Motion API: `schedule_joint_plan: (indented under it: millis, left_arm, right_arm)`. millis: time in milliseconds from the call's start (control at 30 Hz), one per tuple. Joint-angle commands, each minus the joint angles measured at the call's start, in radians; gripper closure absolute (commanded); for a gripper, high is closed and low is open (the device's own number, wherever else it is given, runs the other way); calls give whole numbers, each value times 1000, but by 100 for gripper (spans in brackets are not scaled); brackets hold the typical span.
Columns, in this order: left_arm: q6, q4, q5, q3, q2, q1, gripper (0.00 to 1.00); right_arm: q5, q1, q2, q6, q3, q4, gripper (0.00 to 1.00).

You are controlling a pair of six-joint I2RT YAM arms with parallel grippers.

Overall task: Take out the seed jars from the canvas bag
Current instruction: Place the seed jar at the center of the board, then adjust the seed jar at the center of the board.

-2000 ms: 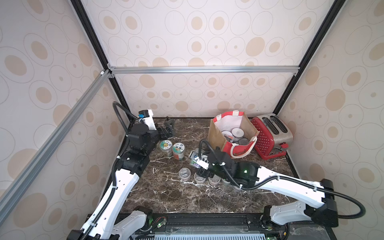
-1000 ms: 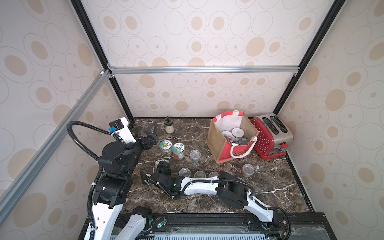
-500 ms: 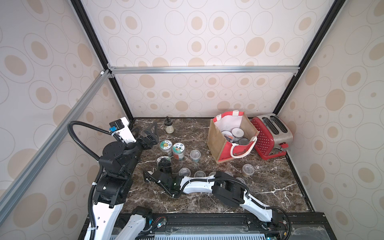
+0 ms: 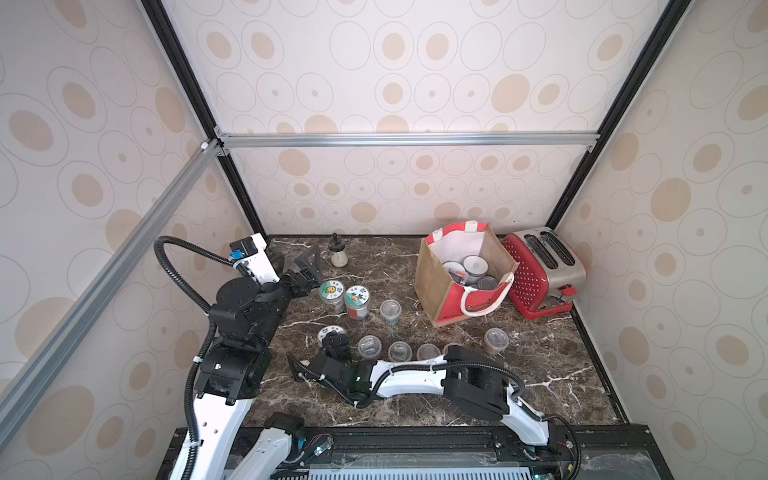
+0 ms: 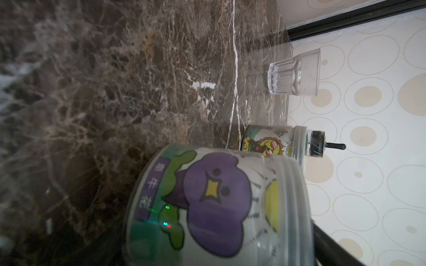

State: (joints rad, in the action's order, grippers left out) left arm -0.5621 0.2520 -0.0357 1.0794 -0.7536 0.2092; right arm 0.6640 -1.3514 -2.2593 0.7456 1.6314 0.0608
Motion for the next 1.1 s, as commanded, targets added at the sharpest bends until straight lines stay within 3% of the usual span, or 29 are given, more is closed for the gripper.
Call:
schedule_joint_plan:
  millis: [0,267,433,600,900,1067]
  left_arm:
    - [-13,-19,-7,2,-4,-4,2]
    - [-19,-3,-55,27,-87,-4,2]
    - [-51,-21,-82,10,-112,-4,2]
    - [-81,-46,-93,-30,-104,-4,2]
    - [-38,50,-38,-50,-109,-3,1]
    - [-38,191,-30,-96,-115,-2,2]
  right_arm:
    - [-90,-22,104,-108,-39,87,0]
    - [-390,-26,338,-393,-131,183,0]
    - [-417,-27,330,-456,-211,163,0]
    - [-484,9,238,-536,-155,240,2]
    - [-573,113,322,-790,-46,388,3]
    - [-665,219,435,-954,-95,427,3]
